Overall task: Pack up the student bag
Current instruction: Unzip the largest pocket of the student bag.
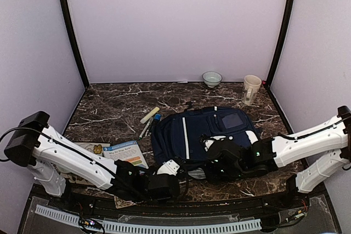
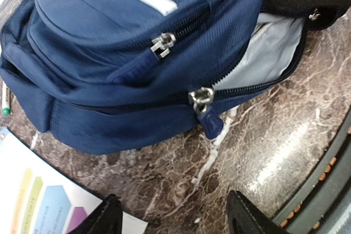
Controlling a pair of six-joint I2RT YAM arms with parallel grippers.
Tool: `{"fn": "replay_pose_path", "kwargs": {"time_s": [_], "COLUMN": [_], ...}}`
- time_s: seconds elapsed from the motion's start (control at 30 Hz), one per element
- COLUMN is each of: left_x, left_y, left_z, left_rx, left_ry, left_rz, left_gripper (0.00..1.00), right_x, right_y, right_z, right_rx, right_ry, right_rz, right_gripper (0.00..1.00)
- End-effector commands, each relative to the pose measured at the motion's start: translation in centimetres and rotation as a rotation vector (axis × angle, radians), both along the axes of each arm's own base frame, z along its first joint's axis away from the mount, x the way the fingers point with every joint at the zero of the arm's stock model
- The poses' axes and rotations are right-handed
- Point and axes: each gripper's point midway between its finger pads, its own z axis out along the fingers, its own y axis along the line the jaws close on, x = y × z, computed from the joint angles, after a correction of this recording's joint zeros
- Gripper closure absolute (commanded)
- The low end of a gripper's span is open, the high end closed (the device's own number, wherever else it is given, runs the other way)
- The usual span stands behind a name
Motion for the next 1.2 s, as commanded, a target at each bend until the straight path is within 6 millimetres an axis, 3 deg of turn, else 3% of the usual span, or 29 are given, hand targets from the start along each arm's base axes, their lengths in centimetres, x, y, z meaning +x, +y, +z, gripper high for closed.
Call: {"fn": "replay_pose_path", "kwargs": {"time_s": [0.0, 0.3, 0.67, 0.87, 1.03, 1.17], "left_x": [0.7, 1.1, 3.6, 3.7, 4.0, 3.3], "left_y": [-1.9, -3.9, -4.1, -4.8, -4.4, -4.5], "left_z": [1.0, 0.2, -0.9, -2.0, -1.6, -1.1], "left_rx": [-0.070, -0.199, -0.317, -0.279, -0.281, -0.283], "left_ry": [-0.054, -0.010, 0.049, 0.056, 0.040, 0.046], "left_rz": [0.030, 0.046, 0.053, 0.058, 0.079, 0.065], "left_gripper": [0.34, 0.41, 0.54, 0.72, 0.91, 0.92], "right_x": [1.1, 0.8, 0.5, 0.5, 0.4, 0.5], "right_y": [0.9, 0.7, 1.0, 1.2, 1.2, 1.1], "right_z": [1.9, 1.6, 1.6, 1.5, 1.3, 1.5], "right_rx": [0.049, 0.070, 0.083, 0.083, 0.079, 0.082], "right_ry": [-0.048, -0.040, -0.031, -0.031, -0.028, -0.031], "right_rz": [-0.022, -0.015, 0.003, 0.010, 0.010, 0.008], "right_gripper": [1.00, 1.00, 1.00, 1.00, 1.00, 1.00]}}
